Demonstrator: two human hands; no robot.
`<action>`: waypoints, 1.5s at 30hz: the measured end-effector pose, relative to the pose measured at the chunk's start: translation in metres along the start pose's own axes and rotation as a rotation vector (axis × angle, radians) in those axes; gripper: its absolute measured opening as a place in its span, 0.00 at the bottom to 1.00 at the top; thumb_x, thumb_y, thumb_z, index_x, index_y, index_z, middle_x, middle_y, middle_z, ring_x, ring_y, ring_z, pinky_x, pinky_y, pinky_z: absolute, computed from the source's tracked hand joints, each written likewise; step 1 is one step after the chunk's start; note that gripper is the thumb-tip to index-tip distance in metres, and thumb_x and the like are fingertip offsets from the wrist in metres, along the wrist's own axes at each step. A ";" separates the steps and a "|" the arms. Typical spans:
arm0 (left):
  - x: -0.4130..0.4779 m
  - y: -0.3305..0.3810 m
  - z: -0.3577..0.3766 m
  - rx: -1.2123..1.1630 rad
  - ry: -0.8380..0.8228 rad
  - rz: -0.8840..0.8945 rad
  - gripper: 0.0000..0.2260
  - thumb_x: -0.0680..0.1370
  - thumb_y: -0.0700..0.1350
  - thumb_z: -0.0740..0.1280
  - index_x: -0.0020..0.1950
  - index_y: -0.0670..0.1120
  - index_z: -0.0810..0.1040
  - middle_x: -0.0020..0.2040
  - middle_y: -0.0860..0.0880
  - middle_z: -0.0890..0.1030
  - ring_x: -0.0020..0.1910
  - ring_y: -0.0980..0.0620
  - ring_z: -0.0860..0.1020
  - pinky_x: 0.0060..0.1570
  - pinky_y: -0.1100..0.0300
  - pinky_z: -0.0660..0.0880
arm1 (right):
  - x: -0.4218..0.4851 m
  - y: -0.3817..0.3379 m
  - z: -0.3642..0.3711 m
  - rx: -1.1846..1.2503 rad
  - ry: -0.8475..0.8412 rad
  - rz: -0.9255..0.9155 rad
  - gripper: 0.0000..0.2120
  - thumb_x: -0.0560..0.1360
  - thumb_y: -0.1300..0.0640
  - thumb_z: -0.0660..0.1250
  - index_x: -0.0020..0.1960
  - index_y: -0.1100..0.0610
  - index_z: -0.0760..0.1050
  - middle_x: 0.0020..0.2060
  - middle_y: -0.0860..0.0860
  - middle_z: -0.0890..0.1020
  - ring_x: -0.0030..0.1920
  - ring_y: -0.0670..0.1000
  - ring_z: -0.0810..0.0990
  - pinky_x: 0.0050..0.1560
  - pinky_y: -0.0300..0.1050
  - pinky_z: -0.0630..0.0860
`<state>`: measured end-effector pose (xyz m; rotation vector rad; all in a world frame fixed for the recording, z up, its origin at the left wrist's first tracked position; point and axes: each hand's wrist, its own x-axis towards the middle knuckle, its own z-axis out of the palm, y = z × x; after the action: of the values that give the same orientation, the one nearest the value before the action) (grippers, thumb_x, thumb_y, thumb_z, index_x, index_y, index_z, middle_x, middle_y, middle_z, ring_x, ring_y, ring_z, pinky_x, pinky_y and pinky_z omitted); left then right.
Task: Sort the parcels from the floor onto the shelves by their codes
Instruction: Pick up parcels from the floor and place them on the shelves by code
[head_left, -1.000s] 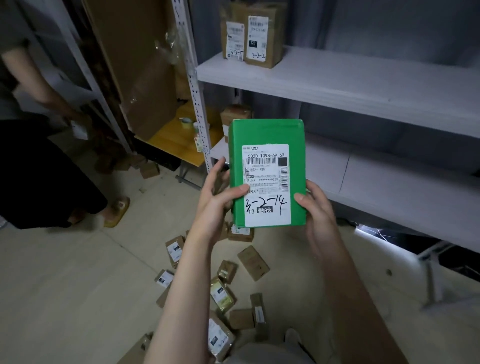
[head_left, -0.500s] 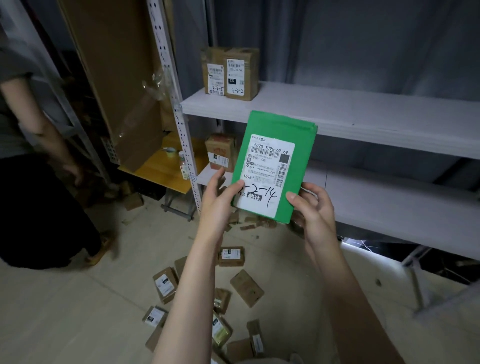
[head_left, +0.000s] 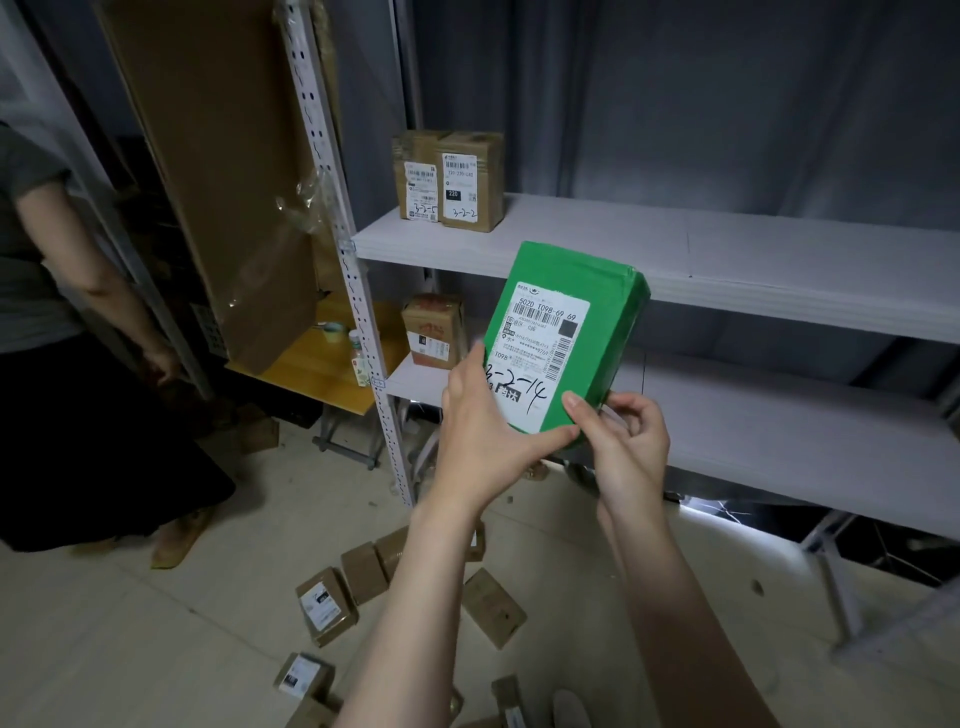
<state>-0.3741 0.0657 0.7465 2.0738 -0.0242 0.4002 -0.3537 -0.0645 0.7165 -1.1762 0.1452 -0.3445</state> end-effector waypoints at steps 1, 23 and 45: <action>0.004 -0.001 0.002 0.023 0.002 0.003 0.54 0.61 0.60 0.80 0.78 0.51 0.52 0.74 0.52 0.62 0.74 0.53 0.59 0.72 0.54 0.61 | 0.004 0.001 0.001 0.001 0.007 -0.003 0.20 0.68 0.67 0.77 0.50 0.55 0.69 0.53 0.59 0.82 0.47 0.47 0.86 0.45 0.37 0.79; 0.189 -0.020 0.077 0.089 0.273 0.046 0.59 0.61 0.58 0.80 0.80 0.47 0.44 0.72 0.47 0.60 0.73 0.53 0.55 0.70 0.60 0.56 | 0.207 0.020 0.061 0.034 -0.183 -0.025 0.18 0.70 0.69 0.74 0.52 0.56 0.70 0.58 0.61 0.80 0.59 0.55 0.82 0.58 0.47 0.80; 0.373 -0.049 0.161 0.126 0.303 0.033 0.59 0.59 0.60 0.78 0.79 0.43 0.49 0.70 0.43 0.66 0.71 0.45 0.63 0.67 0.46 0.69 | 0.415 0.038 0.090 -0.195 -0.309 -0.159 0.31 0.64 0.69 0.75 0.60 0.59 0.63 0.54 0.51 0.75 0.58 0.50 0.78 0.58 0.41 0.77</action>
<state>0.0315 0.0094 0.7401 2.1174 0.1512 0.7495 0.0693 -0.1129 0.7439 -1.4229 -0.1893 -0.2885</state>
